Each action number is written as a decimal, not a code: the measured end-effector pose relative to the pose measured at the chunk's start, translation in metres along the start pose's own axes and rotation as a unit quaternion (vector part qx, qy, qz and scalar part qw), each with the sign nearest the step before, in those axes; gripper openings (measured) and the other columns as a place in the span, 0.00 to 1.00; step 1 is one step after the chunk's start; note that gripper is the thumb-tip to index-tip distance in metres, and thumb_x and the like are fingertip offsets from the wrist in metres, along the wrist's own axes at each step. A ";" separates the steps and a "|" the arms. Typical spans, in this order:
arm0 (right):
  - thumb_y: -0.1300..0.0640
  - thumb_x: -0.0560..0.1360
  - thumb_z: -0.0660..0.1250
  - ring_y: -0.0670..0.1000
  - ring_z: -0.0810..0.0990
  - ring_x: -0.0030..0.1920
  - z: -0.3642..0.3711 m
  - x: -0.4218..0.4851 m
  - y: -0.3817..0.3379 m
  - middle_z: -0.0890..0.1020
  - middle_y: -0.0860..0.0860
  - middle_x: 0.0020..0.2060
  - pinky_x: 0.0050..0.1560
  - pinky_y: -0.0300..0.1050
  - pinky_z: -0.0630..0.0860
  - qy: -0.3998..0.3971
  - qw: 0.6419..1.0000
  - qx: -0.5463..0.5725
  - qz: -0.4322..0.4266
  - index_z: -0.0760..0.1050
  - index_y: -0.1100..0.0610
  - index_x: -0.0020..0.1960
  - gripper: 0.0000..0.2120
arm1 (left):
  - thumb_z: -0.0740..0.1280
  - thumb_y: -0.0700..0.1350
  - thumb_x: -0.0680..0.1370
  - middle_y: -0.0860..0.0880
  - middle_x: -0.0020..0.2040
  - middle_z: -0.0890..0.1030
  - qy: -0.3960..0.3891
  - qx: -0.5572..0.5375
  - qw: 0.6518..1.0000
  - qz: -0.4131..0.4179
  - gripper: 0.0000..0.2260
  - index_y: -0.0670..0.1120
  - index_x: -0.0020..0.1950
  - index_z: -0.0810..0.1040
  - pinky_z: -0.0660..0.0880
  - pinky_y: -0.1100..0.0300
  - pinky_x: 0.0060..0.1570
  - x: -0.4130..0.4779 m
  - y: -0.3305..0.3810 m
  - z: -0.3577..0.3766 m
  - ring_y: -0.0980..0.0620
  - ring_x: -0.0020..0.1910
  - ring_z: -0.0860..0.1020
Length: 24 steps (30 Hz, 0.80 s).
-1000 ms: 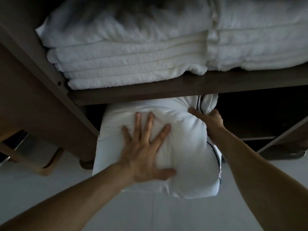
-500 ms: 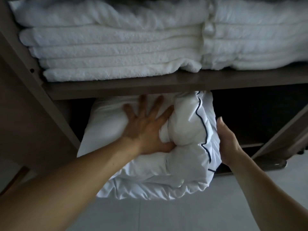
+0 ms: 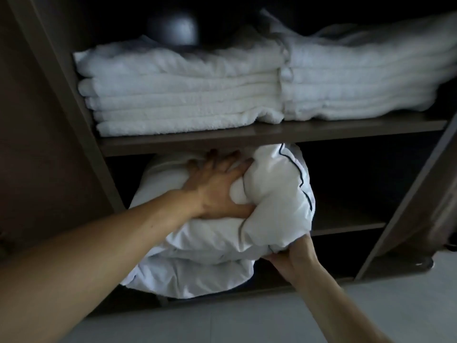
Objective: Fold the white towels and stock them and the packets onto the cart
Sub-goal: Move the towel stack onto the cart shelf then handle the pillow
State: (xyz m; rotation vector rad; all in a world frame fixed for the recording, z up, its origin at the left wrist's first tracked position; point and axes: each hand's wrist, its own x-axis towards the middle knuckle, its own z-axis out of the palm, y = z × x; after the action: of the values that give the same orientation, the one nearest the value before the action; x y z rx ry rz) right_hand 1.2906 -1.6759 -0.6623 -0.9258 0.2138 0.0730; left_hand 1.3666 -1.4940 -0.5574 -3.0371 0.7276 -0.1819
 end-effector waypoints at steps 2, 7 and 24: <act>0.49 0.79 0.61 0.61 0.75 0.42 0.015 0.023 -0.001 0.79 0.62 0.44 0.44 0.53 0.70 -0.002 1.000 0.008 -0.025 0.83 0.56 0.50 0.15 | 0.63 0.76 0.66 0.58 0.80 0.45 0.008 0.014 1.000 0.018 0.47 0.67 0.77 0.40 0.50 0.36 0.73 0.003 -0.007 -0.006 0.44 0.79 0.46; 0.51 0.80 0.62 0.54 0.82 0.33 0.034 0.072 0.010 0.83 0.56 0.35 0.36 0.48 0.80 -0.009 0.999 0.044 0.003 0.79 0.61 0.51 0.13 | 0.68 0.74 0.63 0.59 0.80 0.42 -0.022 0.024 0.999 -0.010 0.50 0.68 0.76 0.41 0.48 0.37 0.74 0.026 -0.035 0.006 0.47 0.80 0.44; 0.29 0.58 0.75 0.62 0.30 0.77 0.018 0.044 -0.041 0.29 0.51 0.78 0.68 0.78 0.52 -0.074 0.373 -0.824 -0.420 0.36 0.36 0.78 0.64 | 0.62 0.75 0.68 0.56 0.79 0.33 0.005 0.086 0.995 0.047 0.51 0.57 0.80 0.37 0.37 0.44 0.76 -0.044 -0.043 0.008 0.51 0.78 0.32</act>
State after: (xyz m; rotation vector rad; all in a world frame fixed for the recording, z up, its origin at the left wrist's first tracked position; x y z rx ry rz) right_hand 1.3431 -1.6879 -0.6291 -2.9748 -0.7709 -0.7678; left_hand 1.3482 -1.4354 -0.5683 -2.8345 0.8080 -0.2447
